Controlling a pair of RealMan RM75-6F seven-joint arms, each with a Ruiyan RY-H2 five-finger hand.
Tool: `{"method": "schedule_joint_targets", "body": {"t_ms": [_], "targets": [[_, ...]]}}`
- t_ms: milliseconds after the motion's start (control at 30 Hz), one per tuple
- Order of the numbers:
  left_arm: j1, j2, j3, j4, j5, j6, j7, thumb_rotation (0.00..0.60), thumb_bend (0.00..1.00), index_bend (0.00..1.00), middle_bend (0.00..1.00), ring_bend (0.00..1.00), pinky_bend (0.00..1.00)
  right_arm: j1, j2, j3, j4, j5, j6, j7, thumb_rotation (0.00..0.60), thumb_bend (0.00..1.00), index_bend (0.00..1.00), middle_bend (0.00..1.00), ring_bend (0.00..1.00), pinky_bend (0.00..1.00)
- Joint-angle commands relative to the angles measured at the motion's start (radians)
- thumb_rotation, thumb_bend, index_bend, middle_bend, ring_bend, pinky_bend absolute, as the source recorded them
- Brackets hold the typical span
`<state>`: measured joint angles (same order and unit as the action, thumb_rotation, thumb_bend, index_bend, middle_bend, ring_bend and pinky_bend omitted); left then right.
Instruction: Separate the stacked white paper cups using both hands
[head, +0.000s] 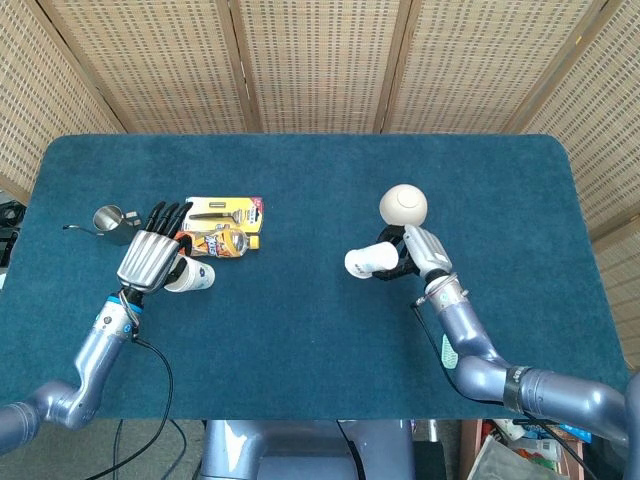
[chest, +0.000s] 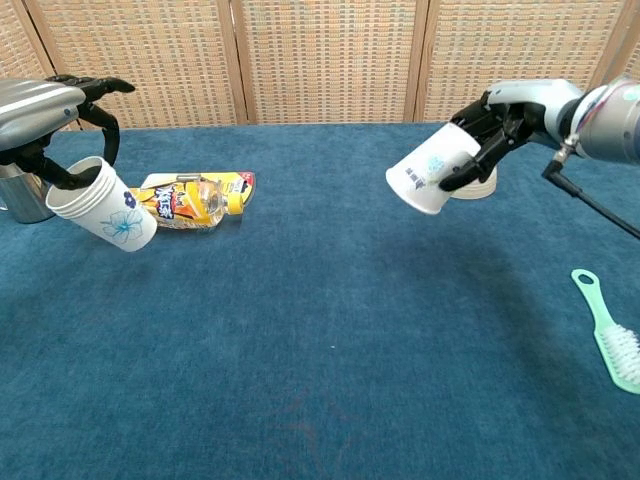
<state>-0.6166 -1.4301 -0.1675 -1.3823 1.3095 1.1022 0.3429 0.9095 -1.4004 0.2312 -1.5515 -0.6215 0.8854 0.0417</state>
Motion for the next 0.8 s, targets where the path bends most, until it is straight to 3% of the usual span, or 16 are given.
{"method": "schedule_joint_targets", "body": {"t_ms": [33, 133, 267, 367, 467, 633, 800], "targets": [[-0.002, 0.04, 0.001, -0.047, -0.044, -0.031, 0.016, 0.6, 0.38, 0.0, 0.0, 0.0, 0.0, -0.026, 0.018, -0.012, -0.026, -0.05, -0.018, -0.001, 0.6, 0.22, 0.17, 0.1, 0.05, 0.14], [0.003, 0.063, 0.001, -0.071, -0.05, -0.028, 0.015, 0.6, 0.32, 0.0, 0.0, 0.0, 0.0, -0.047, 0.037, -0.022, -0.044, -0.109, 0.001, -0.013, 0.6, 0.12, 0.08, 0.01, 0.0, 0.05], [0.022, 0.106, -0.011, -0.122, -0.053, 0.008, -0.002, 0.6, 0.32, 0.0, 0.0, 0.0, 0.0, -0.092, 0.08, -0.033, -0.105, -0.198, 0.048, -0.013, 0.6, 0.11, 0.07, 0.0, 0.0, 0.04], [0.055, 0.148, -0.02, -0.176, -0.058, 0.056, -0.035, 0.6, 0.32, 0.0, 0.0, 0.0, 0.0, -0.15, 0.126, -0.059, -0.158, -0.324, 0.11, 0.002, 0.6, 0.09, 0.07, 0.0, 0.0, 0.03], [0.099, 0.181, -0.019, -0.225, -0.056, 0.115, -0.069, 0.6, 0.32, 0.0, 0.0, 0.0, 0.0, -0.218, 0.157, -0.108, -0.165, -0.478, 0.201, 0.008, 0.6, 0.04, 0.07, 0.0, 0.0, 0.01], [0.197, 0.204, 0.021, -0.277, -0.033, 0.247, -0.053, 0.6, 0.29, 0.0, 0.0, 0.0, 0.0, -0.348, 0.186, -0.214, -0.086, -0.735, 0.394, 0.0, 0.6, 0.0, 0.07, 0.0, 0.0, 0.0], [0.267, 0.225, 0.052, -0.352, -0.051, 0.302, -0.074, 0.6, 0.15, 0.0, 0.0, 0.0, 0.0, -0.433, 0.197, -0.273, -0.041, -0.84, 0.506, -0.013, 0.6, 0.0, 0.01, 0.0, 0.0, 0.0]]}}
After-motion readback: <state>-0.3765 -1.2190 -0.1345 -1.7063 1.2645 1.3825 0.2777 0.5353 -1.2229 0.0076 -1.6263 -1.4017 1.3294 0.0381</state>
